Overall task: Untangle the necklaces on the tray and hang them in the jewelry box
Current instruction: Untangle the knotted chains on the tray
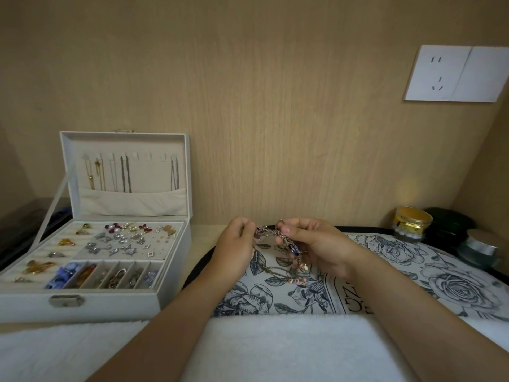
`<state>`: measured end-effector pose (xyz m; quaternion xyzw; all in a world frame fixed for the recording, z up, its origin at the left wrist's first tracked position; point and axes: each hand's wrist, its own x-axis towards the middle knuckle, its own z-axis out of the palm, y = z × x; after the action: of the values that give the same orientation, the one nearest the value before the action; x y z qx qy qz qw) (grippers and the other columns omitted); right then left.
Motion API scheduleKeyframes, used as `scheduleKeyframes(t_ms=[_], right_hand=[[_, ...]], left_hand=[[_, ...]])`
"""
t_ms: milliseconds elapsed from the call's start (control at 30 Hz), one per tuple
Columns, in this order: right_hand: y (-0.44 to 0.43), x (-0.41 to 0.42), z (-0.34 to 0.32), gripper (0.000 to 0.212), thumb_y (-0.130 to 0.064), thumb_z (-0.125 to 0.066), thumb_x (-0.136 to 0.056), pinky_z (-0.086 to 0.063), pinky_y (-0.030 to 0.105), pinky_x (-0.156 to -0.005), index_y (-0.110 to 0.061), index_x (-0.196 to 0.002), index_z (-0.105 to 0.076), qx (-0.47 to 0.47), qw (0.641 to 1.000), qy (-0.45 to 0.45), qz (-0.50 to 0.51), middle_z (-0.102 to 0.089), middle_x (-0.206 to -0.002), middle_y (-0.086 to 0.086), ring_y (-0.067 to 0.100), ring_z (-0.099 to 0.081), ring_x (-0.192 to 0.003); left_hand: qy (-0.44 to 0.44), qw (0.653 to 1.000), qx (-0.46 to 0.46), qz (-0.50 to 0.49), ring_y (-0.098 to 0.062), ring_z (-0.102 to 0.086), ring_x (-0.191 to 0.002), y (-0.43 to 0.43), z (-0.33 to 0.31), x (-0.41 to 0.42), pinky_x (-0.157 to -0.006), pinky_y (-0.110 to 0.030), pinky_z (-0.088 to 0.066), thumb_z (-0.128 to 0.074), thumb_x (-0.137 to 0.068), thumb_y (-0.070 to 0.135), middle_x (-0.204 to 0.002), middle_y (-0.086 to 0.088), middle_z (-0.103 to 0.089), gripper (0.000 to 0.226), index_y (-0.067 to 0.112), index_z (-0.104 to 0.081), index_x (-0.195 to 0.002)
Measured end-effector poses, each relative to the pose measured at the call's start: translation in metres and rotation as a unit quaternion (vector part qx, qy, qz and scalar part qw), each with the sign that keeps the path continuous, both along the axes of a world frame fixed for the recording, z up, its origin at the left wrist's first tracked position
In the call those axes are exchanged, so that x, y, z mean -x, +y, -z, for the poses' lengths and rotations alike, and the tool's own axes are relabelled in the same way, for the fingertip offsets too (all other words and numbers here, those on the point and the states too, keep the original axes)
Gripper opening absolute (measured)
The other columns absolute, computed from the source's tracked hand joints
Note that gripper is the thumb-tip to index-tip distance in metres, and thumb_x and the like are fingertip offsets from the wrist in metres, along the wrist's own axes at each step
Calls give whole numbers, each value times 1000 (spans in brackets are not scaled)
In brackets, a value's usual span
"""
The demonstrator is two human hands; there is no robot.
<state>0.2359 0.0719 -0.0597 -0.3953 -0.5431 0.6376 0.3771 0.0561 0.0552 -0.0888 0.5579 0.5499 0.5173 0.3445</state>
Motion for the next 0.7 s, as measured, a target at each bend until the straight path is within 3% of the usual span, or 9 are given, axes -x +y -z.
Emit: scheduleKeyframes(t_ms=[133, 233, 300, 367, 433, 500, 600, 700], right_hand=[[2, -1, 3, 14, -15, -68, -90, -53, 28, -67, -11, -103, -70, -19, 1000, -12, 6, -76, -90, 10, 15, -68, -78], [4, -1, 5, 22, -20, -72, -84, -54, 30, -75, -10, -104, -71, -35, 999, -23, 5, -74, -93, 10, 18, -68, -83], [4, -3, 6, 23, -17, -72, -85, -54, 24, -69, -9, -107, -69, -50, 998, -42, 19, -74, -91, 9, 15, -69, -80], [5, -4, 5, 21, -12, -68, -91, -52, 17, -62, -11, -112, -66, -78, 994, -73, 30, -76, -87, 7, 9, -71, -74], [7, -6, 5, 22, -12, -67, -93, -52, 19, -68, -15, -115, -63, -121, 987, -103, 25, -76, -84, 13, 12, -71, -75], [8, -6, 6, 19, -14, -70, -92, -51, 25, -74, -19, -111, -67, -176, 973, -146, 18, -73, -82, 20, 19, -66, -74], [8, -7, 5, 14, -10, -70, -91, -50, 16, -70, -13, -104, -76, -220, 957, -189, 7, -77, -81, 2, 6, -69, -72], [7, -7, 4, 12, -9, -71, -91, -50, 15, -62, -13, -100, -78, -232, 947, -221, 8, -76, -75, -6, -2, -64, -62]], left_hand=[[14, 997, -48, 54, -5, -63, -91, -5, -3, 3, -82, -21, -47, -57, -98, 24, -99, 8, -68, 8, 32, -58, -102], [41, 993, -56, 93, -4, -65, -85, -7, -3, 1, -81, -21, -51, -73, -87, 22, -91, 7, -72, 15, 30, -68, -99], [51, 992, -55, 99, -4, -65, -77, -7, -2, 0, -75, -20, -52, -77, -84, 21, -87, 5, -74, 14, 28, -73, -95], [48, 991, -55, 112, -4, -66, -72, -6, -1, 1, -70, -16, -52, -76, -86, 19, -86, 5, -76, 13, 24, -75, -98], [76, 990, -66, 100, -7, -66, -74, -3, 0, 4, -72, -20, -53, -74, -88, 20, -85, 10, -75, 13, 27, -75, -100], [156, 980, -93, 76, -8, -64, -79, 0, 1, 8, -75, -24, -52, -71, -90, 26, -87, 14, -72, 12, 32, -76, -99], [240, 961, -125, 56, -2, -55, -77, 0, 0, 9, -71, -21, -44, -66, -93, 31, -86, 16, -62, 9, 30, -73, -98], [234, 964, -124, 32, 5, -49, -75, -1, -2, 8, -66, -14, -36, -59, -97, 26, -85, 17, -55, 8, 25, -66, -93]])
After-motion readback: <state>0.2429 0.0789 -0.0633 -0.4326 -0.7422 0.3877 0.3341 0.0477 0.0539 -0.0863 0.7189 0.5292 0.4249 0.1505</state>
